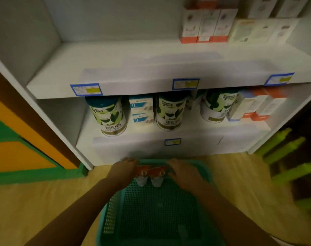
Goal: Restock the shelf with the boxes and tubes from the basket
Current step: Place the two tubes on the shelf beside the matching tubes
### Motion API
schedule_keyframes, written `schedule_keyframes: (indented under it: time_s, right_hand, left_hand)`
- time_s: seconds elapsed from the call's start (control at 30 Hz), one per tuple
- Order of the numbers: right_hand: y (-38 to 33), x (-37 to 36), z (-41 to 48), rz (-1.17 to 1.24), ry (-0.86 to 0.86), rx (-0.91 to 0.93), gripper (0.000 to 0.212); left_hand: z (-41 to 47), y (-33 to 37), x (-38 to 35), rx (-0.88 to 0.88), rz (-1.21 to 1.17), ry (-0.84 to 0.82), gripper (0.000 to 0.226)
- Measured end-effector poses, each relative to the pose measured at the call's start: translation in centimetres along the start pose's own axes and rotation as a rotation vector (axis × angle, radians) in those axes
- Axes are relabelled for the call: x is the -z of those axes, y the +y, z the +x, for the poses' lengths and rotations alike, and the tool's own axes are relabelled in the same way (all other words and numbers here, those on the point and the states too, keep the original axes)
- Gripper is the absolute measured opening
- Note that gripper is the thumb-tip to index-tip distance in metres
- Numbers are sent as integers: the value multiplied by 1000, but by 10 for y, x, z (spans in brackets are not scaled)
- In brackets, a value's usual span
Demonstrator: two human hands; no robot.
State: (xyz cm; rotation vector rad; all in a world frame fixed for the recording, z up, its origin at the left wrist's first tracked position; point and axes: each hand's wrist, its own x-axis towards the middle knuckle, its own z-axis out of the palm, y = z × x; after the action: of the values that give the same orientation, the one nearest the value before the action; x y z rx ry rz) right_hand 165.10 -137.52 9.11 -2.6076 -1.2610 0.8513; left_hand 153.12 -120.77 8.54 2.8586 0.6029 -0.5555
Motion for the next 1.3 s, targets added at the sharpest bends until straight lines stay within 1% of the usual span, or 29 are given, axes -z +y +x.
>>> schedule_keyframes:
  time_s: [0.1,0.17,0.2,0.23,0.3,0.33,0.43,0.5,0.53,0.57,0.6,0.73,0.83,0.97,1.07,1.1,1.17,1.3]
  right_hand:
    - [3,-29,26,-8,-1,24,55]
    - [5,-43,39,-29,-10,11,56]
    - [4,-47,43,-40,-8,-3,50]
    - [3,-50,47,-51,13,-14,41]
    - [0,-54,52,-114,92,-33,14]
    - [-1,-53,53,-148,111,-33,7]
    - [-3,-52,51,-184,105,-16,12]
    - [-3,-48,45,-183,105,-12,25]
    - [-3,-43,41,-175,113,-11,25]
    - [-3,-36,35,-163,109,-18,17]
    - [-4,-28,28,-152,111,-19,10]
    - [-11,20,-9,-80,121,-15,13]
    - [-20,68,-50,-22,153,-5,8]
    - [-38,140,-113,-51,360,24,8]
    - [-56,192,-156,-73,449,30,20]
    - [-62,209,-168,-61,478,35,19]
    - [-76,243,-193,-11,550,47,11]
    - [-103,305,-238,67,653,101,12]
  left_hand:
    - [17,-4,-24,44,-8,-23,42]
    - [25,-6,-35,66,-25,-25,38]
    - [29,-7,-39,72,-29,-16,33]
    - [33,-7,-42,80,-29,-9,28]
    - [39,-6,-45,113,-51,1,20]
    - [40,-5,-45,130,-66,5,20]
    - [39,-3,-44,154,-77,21,21]
    - [35,-2,-38,144,-64,20,22]
    - [31,-1,-32,132,-57,17,23]
    - [26,0,-25,118,-52,17,23]
    - [20,0,-16,103,-47,26,22]
    - [-13,4,33,47,-63,100,19]
    - [-47,12,81,-3,-63,192,20]
    - [-98,28,155,-59,-43,312,23]
    - [-135,40,211,-74,-88,398,21]
    - [-146,44,229,-87,-86,429,20]
    - [-167,51,267,-101,-53,499,19]
    - [-205,65,339,-160,-62,627,18]
